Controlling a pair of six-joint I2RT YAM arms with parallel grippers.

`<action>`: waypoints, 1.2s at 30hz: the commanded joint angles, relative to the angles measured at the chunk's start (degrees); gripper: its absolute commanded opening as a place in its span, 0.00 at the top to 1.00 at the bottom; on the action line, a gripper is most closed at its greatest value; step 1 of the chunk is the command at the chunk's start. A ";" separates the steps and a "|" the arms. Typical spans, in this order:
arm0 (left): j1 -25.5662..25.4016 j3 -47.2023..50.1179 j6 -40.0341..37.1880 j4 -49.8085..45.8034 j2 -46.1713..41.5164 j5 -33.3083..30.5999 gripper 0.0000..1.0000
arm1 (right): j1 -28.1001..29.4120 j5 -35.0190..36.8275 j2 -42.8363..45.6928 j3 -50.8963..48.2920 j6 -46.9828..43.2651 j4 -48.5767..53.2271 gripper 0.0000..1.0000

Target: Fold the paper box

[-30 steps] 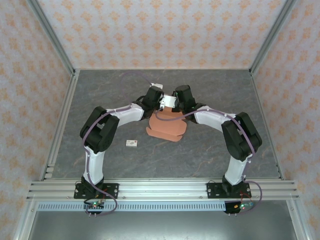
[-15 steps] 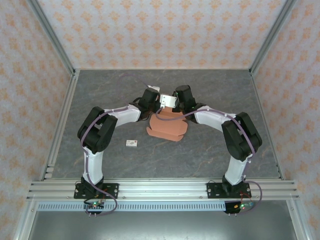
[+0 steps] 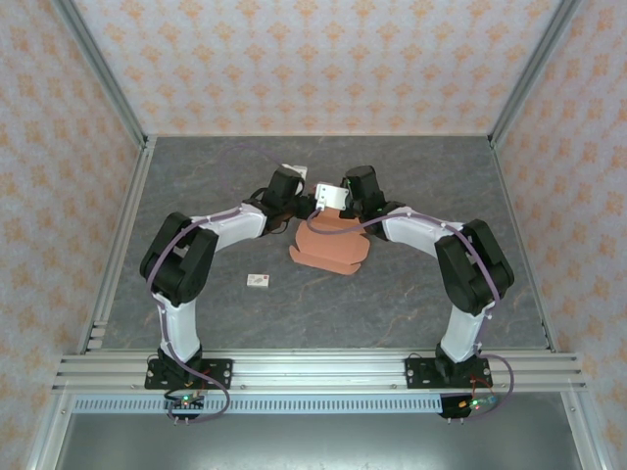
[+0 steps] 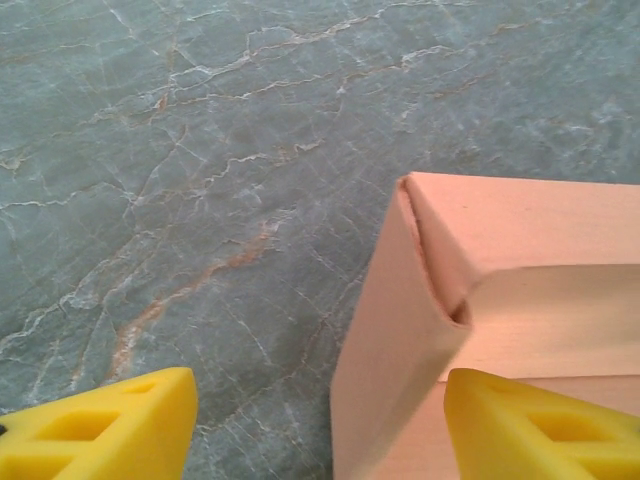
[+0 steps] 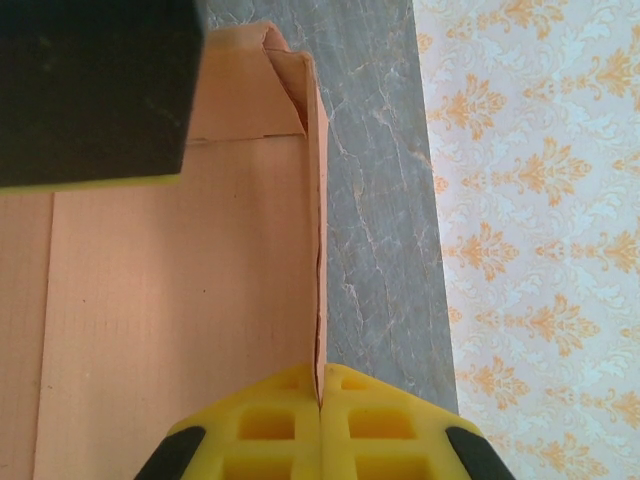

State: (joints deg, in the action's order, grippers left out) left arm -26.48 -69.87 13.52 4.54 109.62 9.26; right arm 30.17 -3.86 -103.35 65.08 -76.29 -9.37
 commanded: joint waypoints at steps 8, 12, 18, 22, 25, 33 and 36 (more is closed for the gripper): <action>1.39 -1.06 -0.71 -2.18 -0.75 4.58 0.37 | -0.29 0.96 1.16 0.92 0.51 0.18 1.00; 1.37 -2.19 -1.21 -2.21 1.81 4.79 0.42 | -0.24 0.87 1.15 1.01 0.52 0.21 1.00; 1.39 -5.05 -1.66 -2.07 4.42 6.29 0.55 | -0.26 1.00 1.21 1.00 0.51 0.41 1.00; 1.43 -6.34 -1.74 -1.77 5.27 6.04 0.63 | -0.29 1.03 1.38 0.84 0.40 0.41 1.00; 1.44 -7.54 -1.78 -2.09 6.11 6.41 0.69 | -0.29 0.87 1.33 0.81 0.44 0.45 1.00; 1.45 -8.27 -1.74 -2.06 7.27 5.60 0.79 | -0.29 0.69 1.54 0.86 0.44 0.66 1.00; 1.43 -8.37 -1.66 -2.12 7.14 5.10 0.83 | -0.26 0.63 1.56 0.92 0.44 0.66 1.00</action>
State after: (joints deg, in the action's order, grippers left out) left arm -25.50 -76.82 12.01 2.98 116.09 16.10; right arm 30.17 -3.42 -103.35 65.10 -76.27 -9.39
